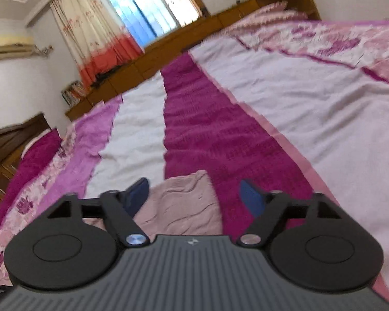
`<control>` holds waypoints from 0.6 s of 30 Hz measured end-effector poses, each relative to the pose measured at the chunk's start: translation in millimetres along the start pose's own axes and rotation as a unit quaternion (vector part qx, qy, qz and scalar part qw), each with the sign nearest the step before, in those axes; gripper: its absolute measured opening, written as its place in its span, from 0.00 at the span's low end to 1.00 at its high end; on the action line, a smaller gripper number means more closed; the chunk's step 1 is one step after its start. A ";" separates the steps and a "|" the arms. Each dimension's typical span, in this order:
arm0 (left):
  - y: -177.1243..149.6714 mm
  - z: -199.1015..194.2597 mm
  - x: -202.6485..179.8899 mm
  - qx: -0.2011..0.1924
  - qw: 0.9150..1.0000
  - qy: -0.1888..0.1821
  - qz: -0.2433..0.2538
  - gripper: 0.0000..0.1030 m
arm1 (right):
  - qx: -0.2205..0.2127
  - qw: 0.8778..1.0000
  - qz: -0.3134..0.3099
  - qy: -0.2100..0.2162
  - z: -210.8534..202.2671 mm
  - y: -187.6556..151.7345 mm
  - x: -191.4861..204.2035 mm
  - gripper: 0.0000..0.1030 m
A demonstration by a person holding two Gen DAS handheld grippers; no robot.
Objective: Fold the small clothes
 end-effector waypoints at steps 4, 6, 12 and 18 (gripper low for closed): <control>-2.0 7.0 -3.8 0.006 1.000 0.005 0.010 0.24 | 0.041 0.999 -0.016 -0.005 40.9 2.1 -8.4 0.64; -4.7 10.6 -5.4 0.009 1.000 0.006 0.015 0.24 | 0.054 0.998 -0.028 0.008 55.1 0.8 -6.1 0.64; -12.4 18.6 -8.6 0.015 0.999 0.013 0.028 0.24 | 0.077 0.993 -0.082 0.018 78.5 -8.3 11.3 0.12; -13.1 20.6 -10.6 0.014 0.999 0.013 0.036 0.24 | 0.015 0.997 -0.071 -0.004 57.5 -3.7 5.0 0.08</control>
Point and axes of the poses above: each gripper's, at about its wrist camera, not at the fingertips, and z roughly the way its jaws point, x to its left, y to its top, the point moved 3 cm from there along z, roughly the way its jaws point, and after that the axes turned 11 degrees about -z, right-handed, at the moved point
